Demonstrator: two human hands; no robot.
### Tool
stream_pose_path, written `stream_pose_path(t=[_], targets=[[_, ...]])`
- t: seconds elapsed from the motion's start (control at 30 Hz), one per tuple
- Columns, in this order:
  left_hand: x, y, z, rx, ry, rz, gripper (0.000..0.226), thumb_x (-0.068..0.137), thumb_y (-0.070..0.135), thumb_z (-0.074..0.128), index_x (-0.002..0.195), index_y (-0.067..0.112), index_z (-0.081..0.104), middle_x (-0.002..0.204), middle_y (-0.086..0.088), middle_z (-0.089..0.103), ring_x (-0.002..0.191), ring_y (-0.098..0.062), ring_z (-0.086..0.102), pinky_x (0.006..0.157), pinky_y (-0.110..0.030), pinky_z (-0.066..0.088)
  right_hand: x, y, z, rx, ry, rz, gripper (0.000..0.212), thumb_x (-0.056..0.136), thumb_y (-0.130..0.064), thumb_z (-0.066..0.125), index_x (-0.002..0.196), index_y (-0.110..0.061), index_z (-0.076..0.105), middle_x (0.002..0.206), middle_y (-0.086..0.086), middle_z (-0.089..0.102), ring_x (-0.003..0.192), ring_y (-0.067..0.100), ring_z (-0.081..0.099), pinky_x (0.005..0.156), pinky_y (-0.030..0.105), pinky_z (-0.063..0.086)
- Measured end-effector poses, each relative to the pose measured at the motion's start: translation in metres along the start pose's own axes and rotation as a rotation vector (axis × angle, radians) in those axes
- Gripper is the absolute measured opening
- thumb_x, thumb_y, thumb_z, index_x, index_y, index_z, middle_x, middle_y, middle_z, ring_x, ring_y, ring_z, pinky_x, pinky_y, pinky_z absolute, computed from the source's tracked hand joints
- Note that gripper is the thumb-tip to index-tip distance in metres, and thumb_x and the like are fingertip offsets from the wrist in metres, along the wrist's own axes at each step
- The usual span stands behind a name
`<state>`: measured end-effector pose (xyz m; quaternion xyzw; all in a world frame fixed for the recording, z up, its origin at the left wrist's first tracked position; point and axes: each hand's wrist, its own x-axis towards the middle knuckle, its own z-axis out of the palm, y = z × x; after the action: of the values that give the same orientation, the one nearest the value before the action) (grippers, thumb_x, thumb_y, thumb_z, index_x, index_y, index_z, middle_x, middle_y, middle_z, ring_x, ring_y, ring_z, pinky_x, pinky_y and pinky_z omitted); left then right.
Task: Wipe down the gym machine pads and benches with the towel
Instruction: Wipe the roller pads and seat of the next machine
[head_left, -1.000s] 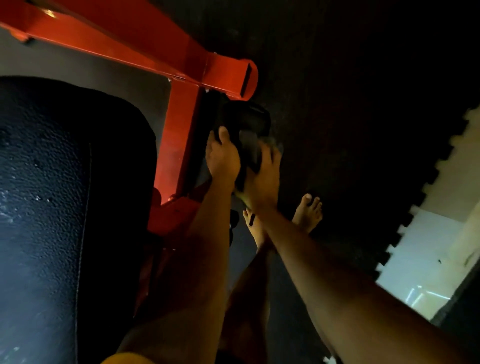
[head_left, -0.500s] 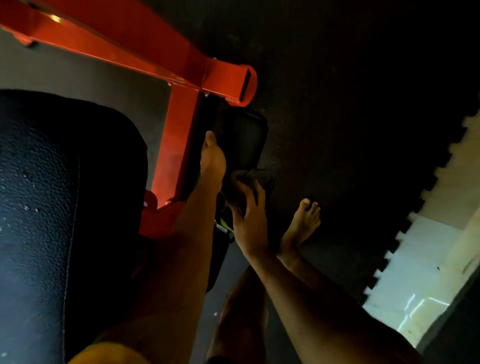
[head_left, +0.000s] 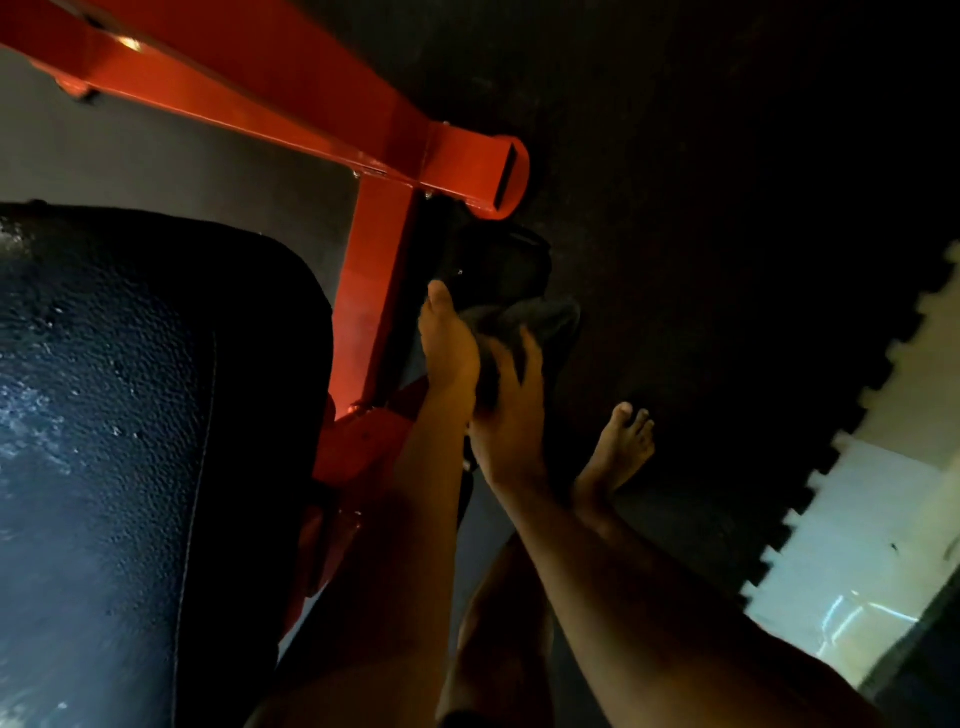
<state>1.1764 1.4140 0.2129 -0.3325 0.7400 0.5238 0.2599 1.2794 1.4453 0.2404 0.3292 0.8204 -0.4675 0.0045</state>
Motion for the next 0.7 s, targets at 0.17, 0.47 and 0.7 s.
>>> stream_pose_path(t=[0.17, 0.47, 0.7], targets=[[-0.007, 0.035, -0.004, 0.070, -0.078, -0.119, 0.092, 0.091, 0.084, 0.024, 0.155, 0.020, 0.041, 0.154, -0.009, 0.047, 0.143, -0.032, 0.044, 0.118, -0.052, 0.037, -0.011, 0.007, 0.000, 0.090, -0.093, 0.095, 0.044, 0.097, -0.044, 0.063, 0.139, -0.034, 0.055, 0.159, 0.003, 0.034, 0.143, 0.027, 0.043, 0.108, 0.052, 0.049], [-0.073, 0.027, 0.026, 0.156, 0.019, 0.157, 0.081, 0.098, 0.064, 0.031, 0.157, 0.010, 0.034, 0.166, -0.013, 0.027, 0.155, -0.024, 0.021, 0.126, -0.048, 0.020, 0.102, -0.016, -0.010, 0.146, 0.172, 0.232, 0.049, 0.093, -0.038, 0.071, 0.138, -0.021, 0.059, 0.154, 0.001, 0.044, 0.134, 0.028, 0.052, 0.099, 0.052, 0.053], [-0.019, 0.017, 0.012, 0.065, 0.053, 0.067, 0.107, 0.072, 0.095, 0.028, 0.145, 0.022, 0.054, 0.142, -0.004, 0.059, 0.132, -0.021, 0.055, 0.114, -0.047, 0.043, -0.023, 0.011, 0.005, 0.060, -0.011, 0.070, 0.045, 0.096, -0.048, 0.066, 0.135, -0.029, 0.055, 0.148, -0.007, 0.035, 0.126, 0.026, 0.058, 0.097, 0.053, 0.055]])
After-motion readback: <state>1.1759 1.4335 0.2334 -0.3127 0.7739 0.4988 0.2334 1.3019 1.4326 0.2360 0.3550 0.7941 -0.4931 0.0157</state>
